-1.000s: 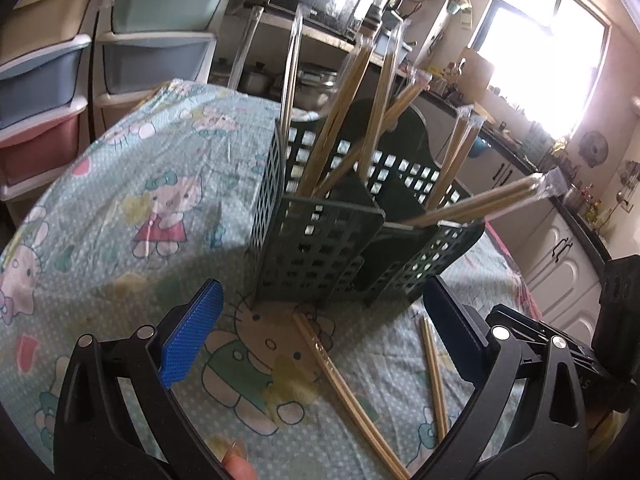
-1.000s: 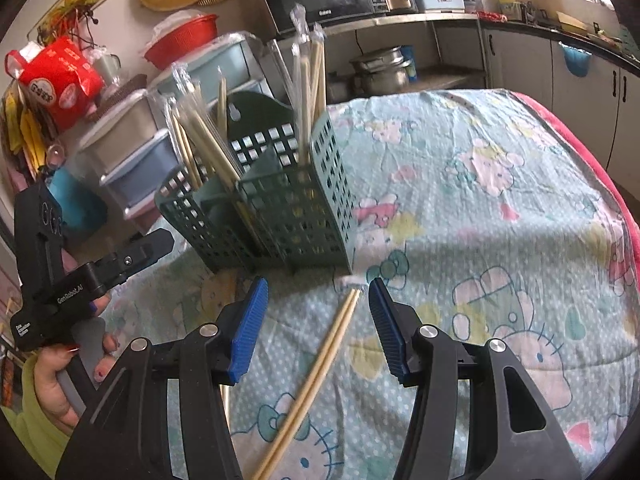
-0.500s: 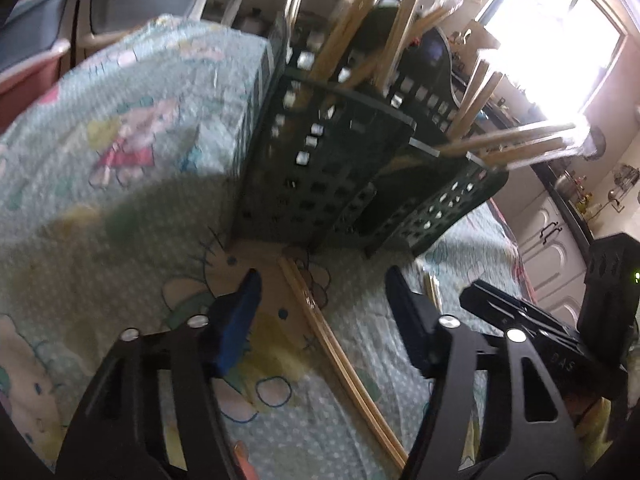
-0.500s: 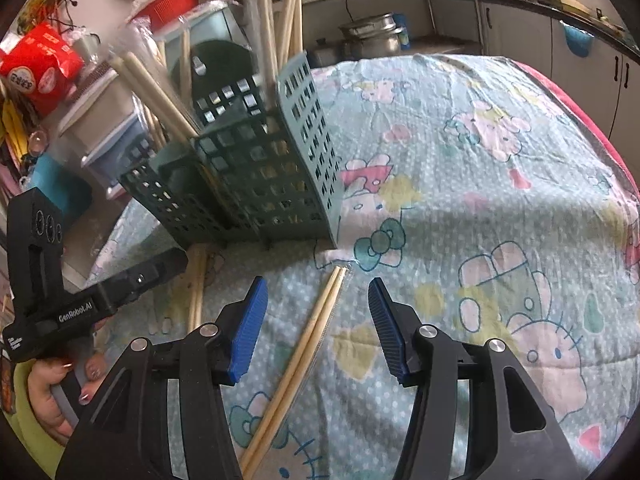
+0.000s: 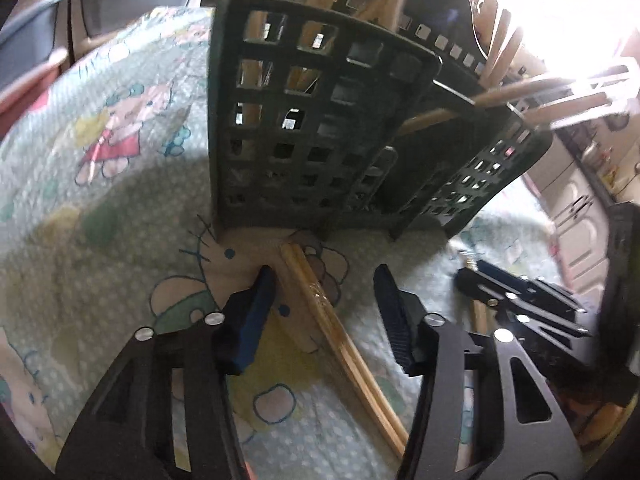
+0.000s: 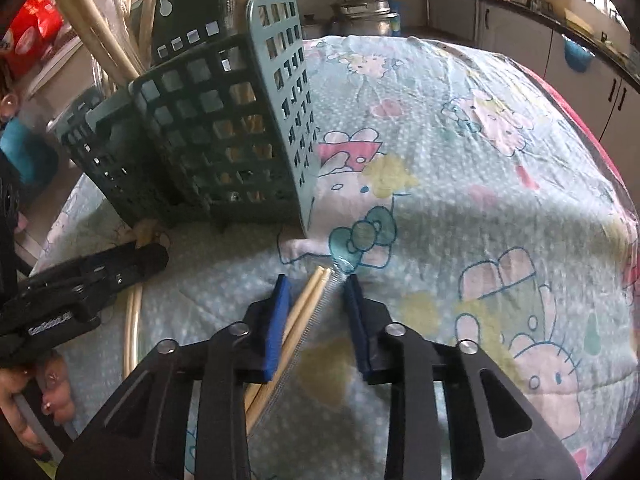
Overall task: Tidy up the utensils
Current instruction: 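Close the right tool on a chopstick pair while the left tool grasps another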
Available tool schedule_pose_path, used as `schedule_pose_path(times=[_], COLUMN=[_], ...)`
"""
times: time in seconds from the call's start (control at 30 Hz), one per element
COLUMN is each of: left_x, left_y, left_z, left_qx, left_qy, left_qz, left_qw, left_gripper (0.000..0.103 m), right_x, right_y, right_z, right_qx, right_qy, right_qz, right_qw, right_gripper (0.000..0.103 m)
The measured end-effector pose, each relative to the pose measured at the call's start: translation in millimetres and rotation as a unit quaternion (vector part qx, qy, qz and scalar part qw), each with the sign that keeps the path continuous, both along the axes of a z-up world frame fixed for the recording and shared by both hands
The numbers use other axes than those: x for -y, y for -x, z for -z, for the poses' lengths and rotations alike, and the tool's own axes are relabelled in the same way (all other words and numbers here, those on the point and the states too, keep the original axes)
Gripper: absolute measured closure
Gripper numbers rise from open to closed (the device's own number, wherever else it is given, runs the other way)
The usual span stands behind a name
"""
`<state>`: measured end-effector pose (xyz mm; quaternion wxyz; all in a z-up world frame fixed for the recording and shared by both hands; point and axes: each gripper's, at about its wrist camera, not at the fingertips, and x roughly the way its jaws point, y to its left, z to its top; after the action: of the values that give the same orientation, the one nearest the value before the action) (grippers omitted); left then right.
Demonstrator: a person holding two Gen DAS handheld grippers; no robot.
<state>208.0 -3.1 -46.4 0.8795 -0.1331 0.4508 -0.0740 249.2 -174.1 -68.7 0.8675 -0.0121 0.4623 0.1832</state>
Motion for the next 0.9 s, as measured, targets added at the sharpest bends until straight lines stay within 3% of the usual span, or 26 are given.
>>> schedule_pose_path(times=[0.1,0.37,0.57,0.9], left_x=[-1,-13,-43,-53], left_y=[-1,-1,10,41], left_z=[1,2,1,-51], left_qx=[0.001,0.000,-0.003,0.076], left_qy=[-0.018,0.001,0.085,0.100], left_qz=[-0.009,-0.013,-0.018,-0.003], left_qw=[0.9998,0.9999,0.9962,0.9921], left_gripper=[0.082,0.090,0.095,0.099], right_x=[7,36,58,54], right_y=[3,7,9,35], right_z=[1,-3,-13,-58], right_qx=[-0.003,-0.018,-0.016,0.052], right_qy=[-0.011,-0.068,-0.134,-0.169], right_qz=[0.007,0.035,0.048,0.008], right_qw=[1.000,0.997,0.990,0.984], right_gripper=[0.082,0.096,0.097,0.097])
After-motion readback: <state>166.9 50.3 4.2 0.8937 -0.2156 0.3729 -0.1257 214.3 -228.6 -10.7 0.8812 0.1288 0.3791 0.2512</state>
